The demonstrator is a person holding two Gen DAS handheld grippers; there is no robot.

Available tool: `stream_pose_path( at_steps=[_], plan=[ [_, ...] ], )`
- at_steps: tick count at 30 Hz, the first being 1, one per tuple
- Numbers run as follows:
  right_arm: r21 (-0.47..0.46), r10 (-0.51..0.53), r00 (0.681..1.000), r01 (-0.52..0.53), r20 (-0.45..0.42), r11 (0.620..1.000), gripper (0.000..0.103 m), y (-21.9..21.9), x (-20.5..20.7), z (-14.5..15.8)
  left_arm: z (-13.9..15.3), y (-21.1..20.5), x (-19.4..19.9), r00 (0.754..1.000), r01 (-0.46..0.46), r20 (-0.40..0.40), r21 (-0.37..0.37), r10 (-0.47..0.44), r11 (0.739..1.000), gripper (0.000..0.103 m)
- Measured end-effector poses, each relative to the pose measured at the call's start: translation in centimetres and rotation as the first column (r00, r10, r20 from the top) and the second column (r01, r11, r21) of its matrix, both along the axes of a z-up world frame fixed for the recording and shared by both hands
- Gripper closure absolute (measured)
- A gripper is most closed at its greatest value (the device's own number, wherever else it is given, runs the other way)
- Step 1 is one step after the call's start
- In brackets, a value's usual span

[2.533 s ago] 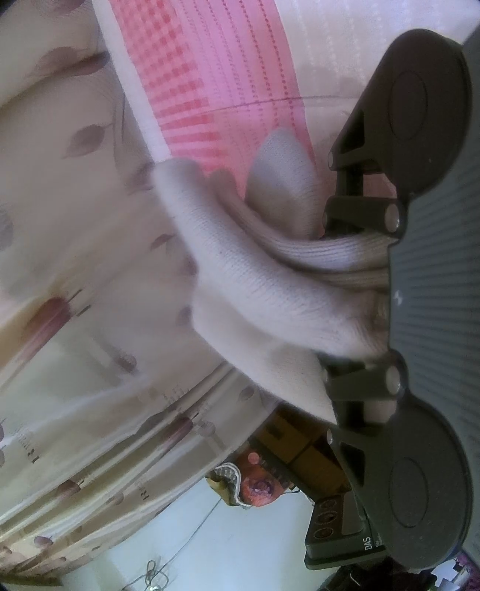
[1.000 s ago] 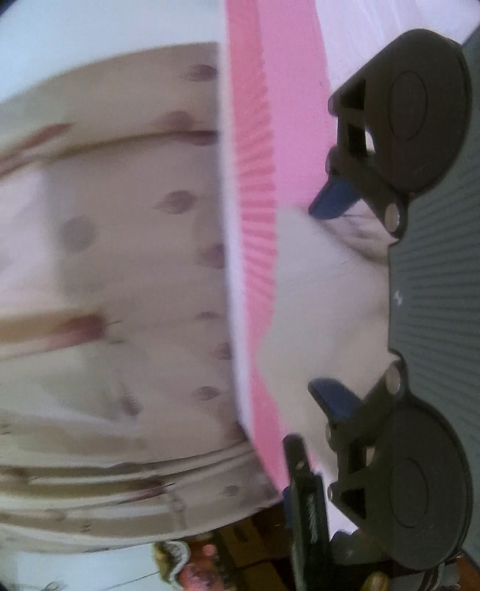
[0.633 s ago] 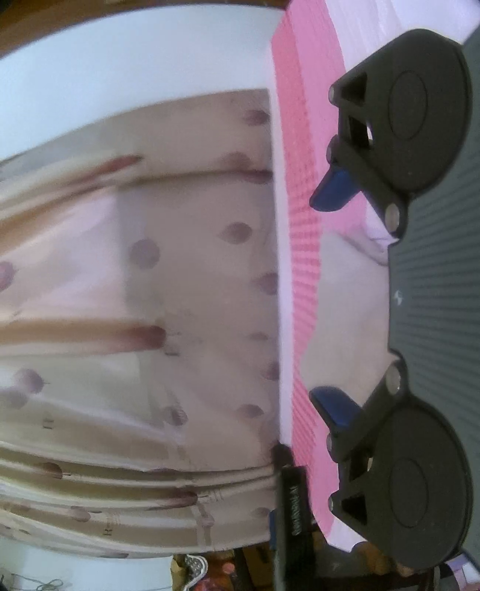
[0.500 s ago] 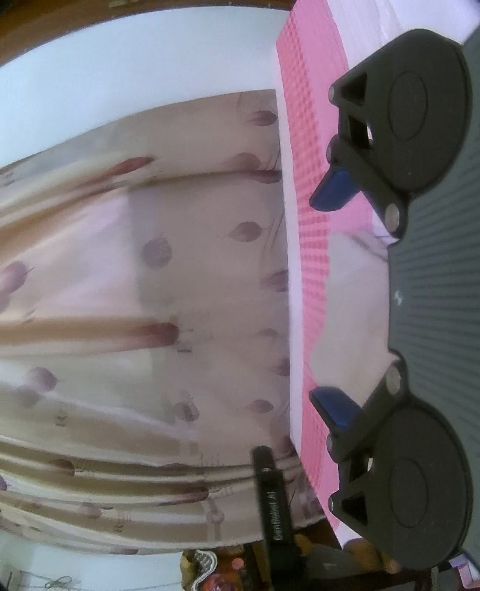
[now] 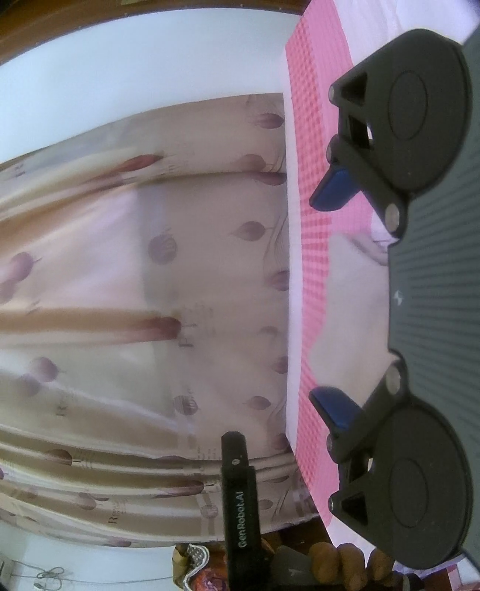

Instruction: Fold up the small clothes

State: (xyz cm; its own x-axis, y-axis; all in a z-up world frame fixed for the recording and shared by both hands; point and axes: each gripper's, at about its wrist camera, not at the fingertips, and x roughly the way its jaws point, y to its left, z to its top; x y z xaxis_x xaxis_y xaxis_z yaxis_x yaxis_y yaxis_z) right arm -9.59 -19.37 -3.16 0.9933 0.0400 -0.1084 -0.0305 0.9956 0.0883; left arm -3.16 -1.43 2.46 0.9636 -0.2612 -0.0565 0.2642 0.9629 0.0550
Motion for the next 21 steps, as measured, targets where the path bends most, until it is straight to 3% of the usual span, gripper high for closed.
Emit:
stream_pose_path(
  at_steps=[9,14,21],
  plan=[
    [-0.007,-0.003,1.000,0.003,-0.009,1.000,0.001,0.1,0.0,-0.1,-0.5,-0.1,-0.1,1.000,0.010,-0.009,0.017,-0.010,1.000,0.000],
    [-0.013,-0.009,1.000,0.009,-0.026,1.000,0.001,0.2,0.1,-0.4,-1.1,0.0,0.6,0.997,0.030,-0.075,0.013,-0.029,0.999,0.000],
    [-0.013,-0.016,0.998,0.015,-0.057,1.000,0.001,0.3,0.2,-1.0,-2.5,0.5,1.5,0.995,-0.016,-0.100,-0.005,0.016,1.000,0.000]
  ],
)
